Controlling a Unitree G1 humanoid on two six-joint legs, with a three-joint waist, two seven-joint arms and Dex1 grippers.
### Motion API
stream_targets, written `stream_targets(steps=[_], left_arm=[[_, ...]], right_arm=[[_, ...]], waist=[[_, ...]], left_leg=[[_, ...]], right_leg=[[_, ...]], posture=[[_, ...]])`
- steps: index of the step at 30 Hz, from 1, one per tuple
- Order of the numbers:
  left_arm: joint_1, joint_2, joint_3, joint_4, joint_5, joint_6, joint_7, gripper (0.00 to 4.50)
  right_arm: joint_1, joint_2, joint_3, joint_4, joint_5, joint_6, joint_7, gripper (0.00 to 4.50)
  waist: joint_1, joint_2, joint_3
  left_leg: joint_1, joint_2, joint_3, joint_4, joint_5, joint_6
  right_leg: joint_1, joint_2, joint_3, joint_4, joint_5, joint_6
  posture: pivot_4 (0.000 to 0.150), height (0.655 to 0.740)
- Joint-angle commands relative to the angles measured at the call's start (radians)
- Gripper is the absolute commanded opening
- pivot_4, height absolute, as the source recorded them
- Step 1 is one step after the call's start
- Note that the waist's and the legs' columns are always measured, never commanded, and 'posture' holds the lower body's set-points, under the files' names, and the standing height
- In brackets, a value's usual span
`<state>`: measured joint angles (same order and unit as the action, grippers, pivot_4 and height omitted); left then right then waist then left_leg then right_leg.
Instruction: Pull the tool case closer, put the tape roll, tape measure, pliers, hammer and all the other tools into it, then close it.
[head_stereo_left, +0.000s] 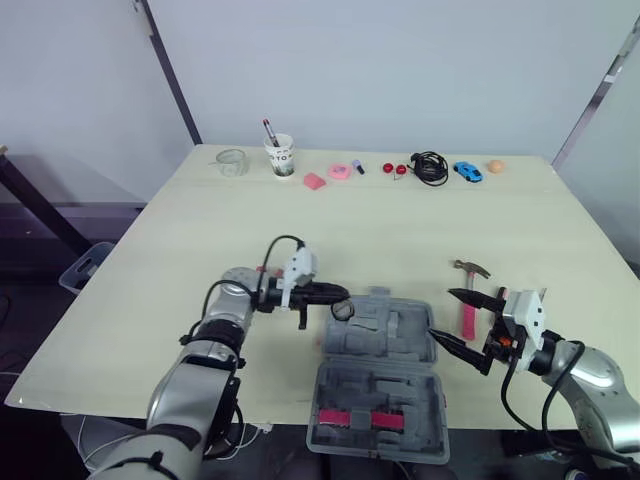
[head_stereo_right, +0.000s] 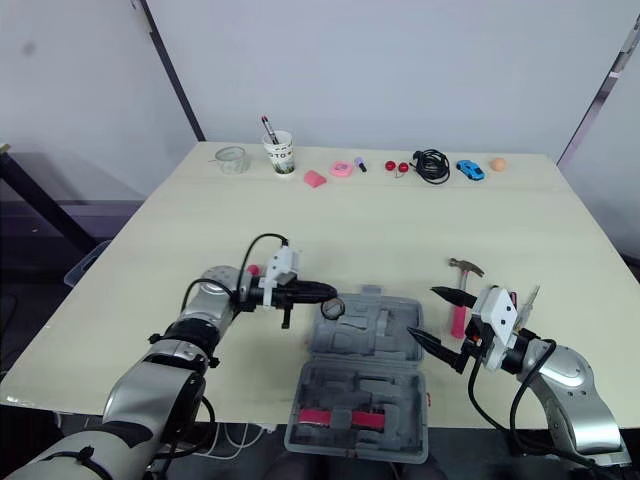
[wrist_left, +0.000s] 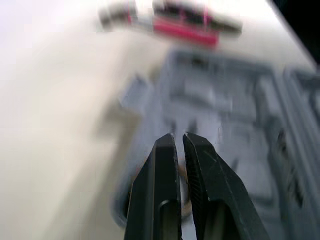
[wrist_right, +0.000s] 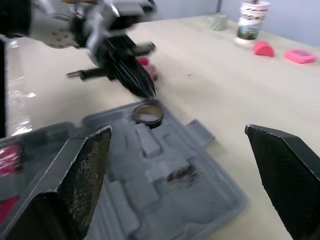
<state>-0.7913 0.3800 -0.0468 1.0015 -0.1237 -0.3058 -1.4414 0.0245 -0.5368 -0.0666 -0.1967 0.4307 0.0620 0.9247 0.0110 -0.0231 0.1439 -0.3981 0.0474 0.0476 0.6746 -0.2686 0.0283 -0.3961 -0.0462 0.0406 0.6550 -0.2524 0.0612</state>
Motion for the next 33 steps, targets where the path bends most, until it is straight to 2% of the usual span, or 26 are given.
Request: stream_targets(steps=[1, 7, 14, 22, 24, 28, 33], left_arm=[[0.063, 0.048, 0.062, -0.167, -0.09, 0.075, -0.009, 0.34], [0.278, 0.156, 0.175, -0.449, -0.178, 0.189, 0.101, 0.34], [0.509, 0.224, 0.274, -0.602, -0.218, 0.245, 0.238, 0.34], [0.739, 0.247, 0.355, -0.699, -0.248, 0.265, 0.331, 3.79], [0.808, 0.253, 0.39, -0.726, -0.262, 0.278, 0.356, 4.42], [0.941, 0.253, 0.451, -0.76, -0.281, 0.284, 0.392, 4.42], [1.021, 0.253, 0.492, -0.755, -0.293, 0.275, 0.42, 4.42]], right_arm=[[-0.006, -0.008, -0.088, 0.01, 0.015, -0.02, -0.039, 4.5], [0.052, -0.008, -0.186, 0.037, 0.017, -0.043, -0.081, 4.5], [0.163, 0.005, -0.252, 0.051, 0.016, -0.067, -0.108, 4.5], [0.296, 0.031, -0.303, 0.047, 0.038, -0.076, -0.127, 4.5], [0.33, 0.039, -0.33, 0.057, 0.047, -0.083, -0.127, 4.5], [0.394, 0.054, -0.387, 0.093, 0.07, -0.109, -0.119, 4.5], [0.45, 0.064, -0.426, 0.14, 0.078, -0.14, -0.095, 4.5]], waist=[[-0.003, 0.0, 0.0], [-0.012, 0.0, 0.0], [-0.017, 0.001, 0.0], [-0.021, 0.001, 0.0], [-0.022, 0.0, -0.001], [-0.023, 0.0, -0.001], [-0.022, 0.0, -0.001]], left_leg=[[0.0, 0.0, 0.0, 0.0, 0.0, 0.0], [0.001, 0.001, 0.0, 0.0, 0.0, 0.0], [0.002, 0.001, 0.0, 0.0, 0.0, 0.0], [0.003, 0.002, 0.0, -0.001, 0.0, 0.0], [0.003, 0.003, 0.0, -0.001, 0.0, 0.0], [0.005, 0.007, 0.001, -0.005, 0.0, 0.0], [0.006, 0.008, 0.002, -0.004, 0.0, -0.001]], right_leg=[[0.0, 0.0, 0.0, 0.0, 0.0, 0.0], [0.0, 0.0, 0.0, 0.0, 0.0, 0.0], [0.0, -0.001, 0.0, 0.001, 0.0, 0.0], [0.0, -0.002, 0.001, 0.001, -0.001, -0.002], [0.0, -0.002, 0.001, 0.001, -0.002, -0.004], [0.0, -0.003, 0.003, -0.001, -0.003, -0.004], [0.0, -0.004, 0.003, -0.002, -0.003, -0.005]], posture=[[0.15, 0.74], [0.15, 0.74], [0.15, 0.74], [0.15, 0.74], [0.15, 0.74], [0.15, 0.74], [0.15, 0.74]])
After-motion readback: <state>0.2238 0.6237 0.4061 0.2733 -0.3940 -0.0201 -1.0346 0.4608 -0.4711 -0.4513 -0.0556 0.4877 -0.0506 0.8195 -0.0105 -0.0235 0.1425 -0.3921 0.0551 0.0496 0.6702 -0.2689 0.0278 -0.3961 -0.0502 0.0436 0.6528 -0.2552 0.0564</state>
